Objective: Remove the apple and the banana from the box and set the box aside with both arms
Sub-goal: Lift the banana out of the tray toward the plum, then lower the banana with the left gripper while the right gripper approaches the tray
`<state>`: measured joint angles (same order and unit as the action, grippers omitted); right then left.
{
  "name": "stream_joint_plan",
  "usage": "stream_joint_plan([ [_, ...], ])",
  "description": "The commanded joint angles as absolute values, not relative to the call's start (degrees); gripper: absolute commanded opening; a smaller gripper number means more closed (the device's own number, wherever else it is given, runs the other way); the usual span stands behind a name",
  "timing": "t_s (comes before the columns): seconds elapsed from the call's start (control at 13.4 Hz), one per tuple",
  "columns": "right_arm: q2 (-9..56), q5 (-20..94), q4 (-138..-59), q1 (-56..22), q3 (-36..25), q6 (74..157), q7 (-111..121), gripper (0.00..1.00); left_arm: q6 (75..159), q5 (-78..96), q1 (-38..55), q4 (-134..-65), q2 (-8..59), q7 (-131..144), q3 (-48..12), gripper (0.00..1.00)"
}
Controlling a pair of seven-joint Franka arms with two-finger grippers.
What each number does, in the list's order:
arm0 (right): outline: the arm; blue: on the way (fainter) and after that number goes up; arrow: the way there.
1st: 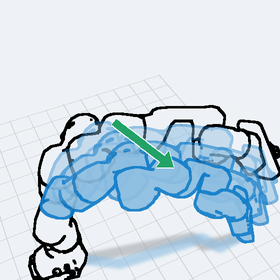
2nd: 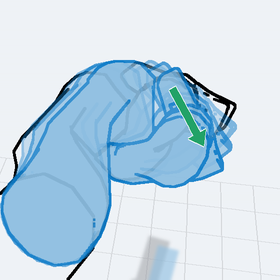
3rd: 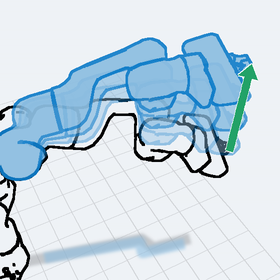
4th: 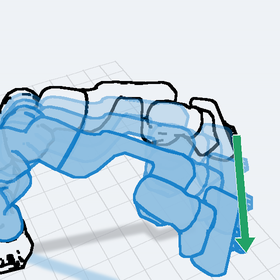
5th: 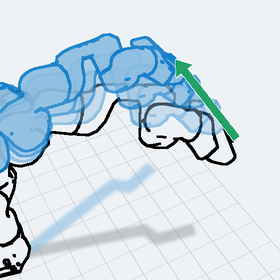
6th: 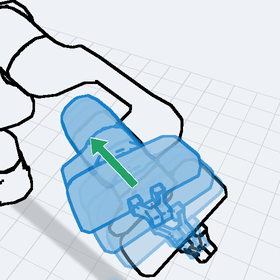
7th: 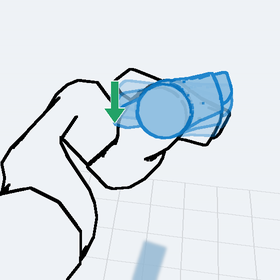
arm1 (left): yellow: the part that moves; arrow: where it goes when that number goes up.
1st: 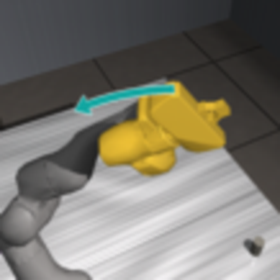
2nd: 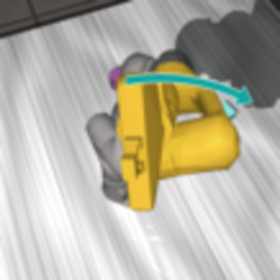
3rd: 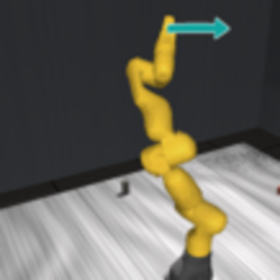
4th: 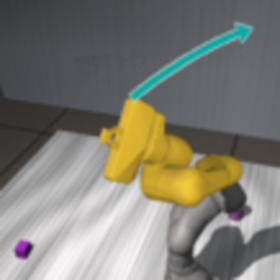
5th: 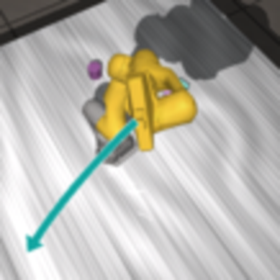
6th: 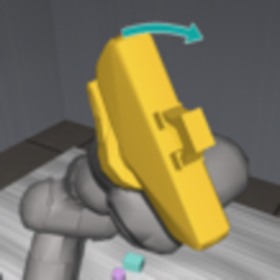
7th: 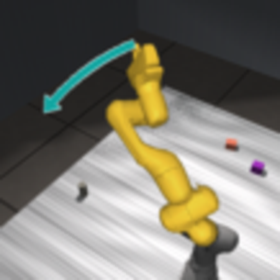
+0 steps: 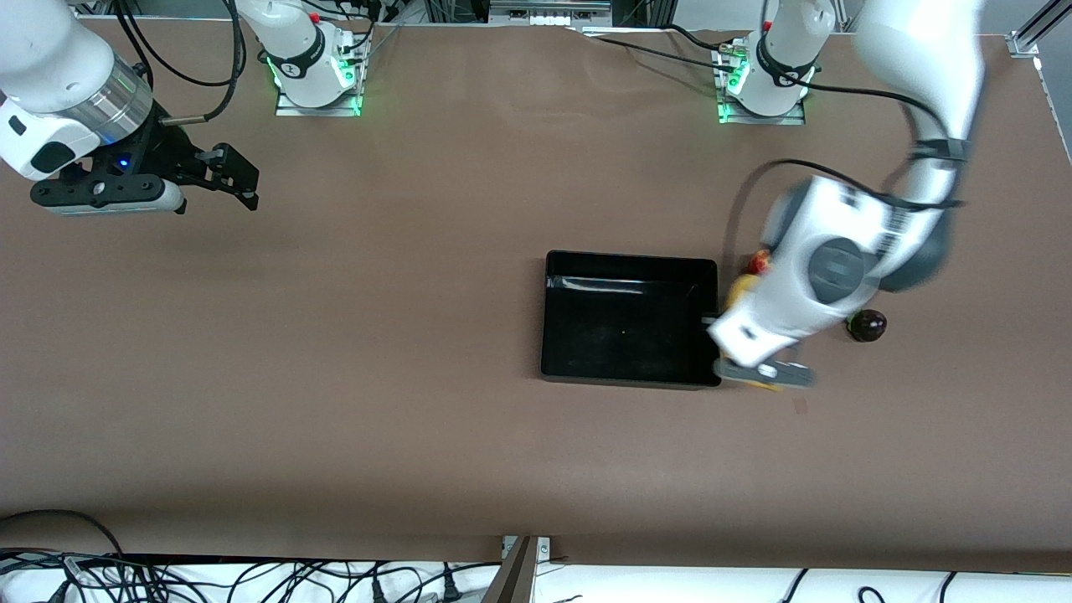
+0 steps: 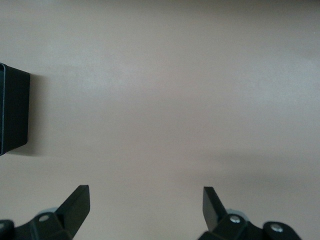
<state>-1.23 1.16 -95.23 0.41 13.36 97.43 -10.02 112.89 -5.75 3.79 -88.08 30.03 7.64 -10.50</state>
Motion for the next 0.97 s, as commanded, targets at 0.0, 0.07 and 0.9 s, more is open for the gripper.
stream_joint_plan([
  [0.0, -1.14, 1.23, -94.66, -0.26, 13.36, 97.47, -10.02, 1.00, 112.15, -6.77, -3.67, -87.80, 33.12, -6.29, -11.43, 0.07],
  [0.07, -1.06, 1.23, -94.66, -0.70, 13.27, 97.56, -10.02, 1.00, 113.45, -6.77, -6.39, -89.11, 34.00, -8.24, -11.43, 0.10],
  [0.9, 10.44, -0.09, -94.83, -7.12, 13.27, 101.61, -9.58, 1.00, 128.18, -11.43, -9.14, -98.19, 29.47, -12.04, -12.92, 1.00],
])
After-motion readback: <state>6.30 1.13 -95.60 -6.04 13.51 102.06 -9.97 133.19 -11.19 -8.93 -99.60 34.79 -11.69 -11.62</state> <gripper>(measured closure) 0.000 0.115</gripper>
